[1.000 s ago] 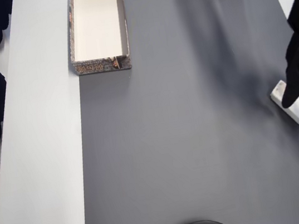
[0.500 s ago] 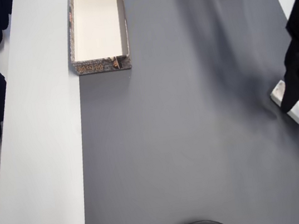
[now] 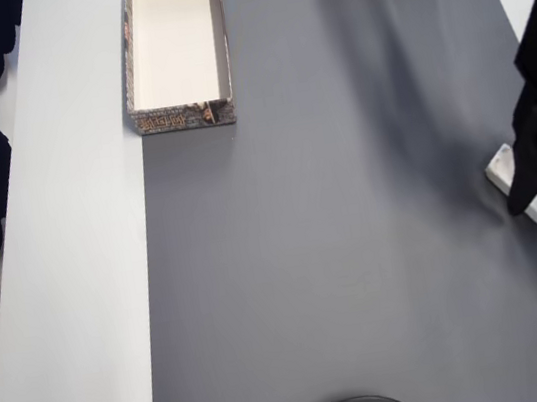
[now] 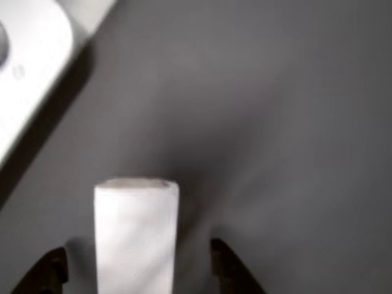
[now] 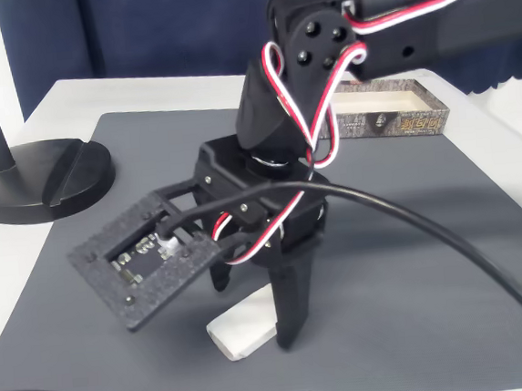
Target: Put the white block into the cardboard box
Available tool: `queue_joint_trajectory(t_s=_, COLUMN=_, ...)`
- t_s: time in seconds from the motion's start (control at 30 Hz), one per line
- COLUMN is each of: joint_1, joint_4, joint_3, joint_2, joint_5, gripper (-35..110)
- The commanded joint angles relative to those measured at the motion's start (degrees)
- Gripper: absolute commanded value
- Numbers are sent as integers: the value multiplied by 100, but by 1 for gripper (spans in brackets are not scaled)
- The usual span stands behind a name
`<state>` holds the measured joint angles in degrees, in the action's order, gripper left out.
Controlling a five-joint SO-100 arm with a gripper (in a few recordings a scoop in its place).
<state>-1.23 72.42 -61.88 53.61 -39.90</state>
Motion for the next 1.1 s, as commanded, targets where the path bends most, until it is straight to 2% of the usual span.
queue_joint_trajectory(t_s=0.0, joint_1=70, joint_4=-62, joint_3=369, joint_2=44, joint_5=97, gripper=34)
queue_joint_trajectory(t_s=0.5, joint_1=105, joint_4=44, joint_3=378, joint_2=9, joint_5=97, gripper=33)
queue_joint_trajectory(t_s=0.8, joint_1=88, joint_4=149, joint_3=422, joint_2=18, joint_5=88, gripper=25)
queue_joint_trajectory(t_s=1.07, joint_1=88, joint_4=176, joint_3=431, joint_2=18, joint_5=105, gripper=24)
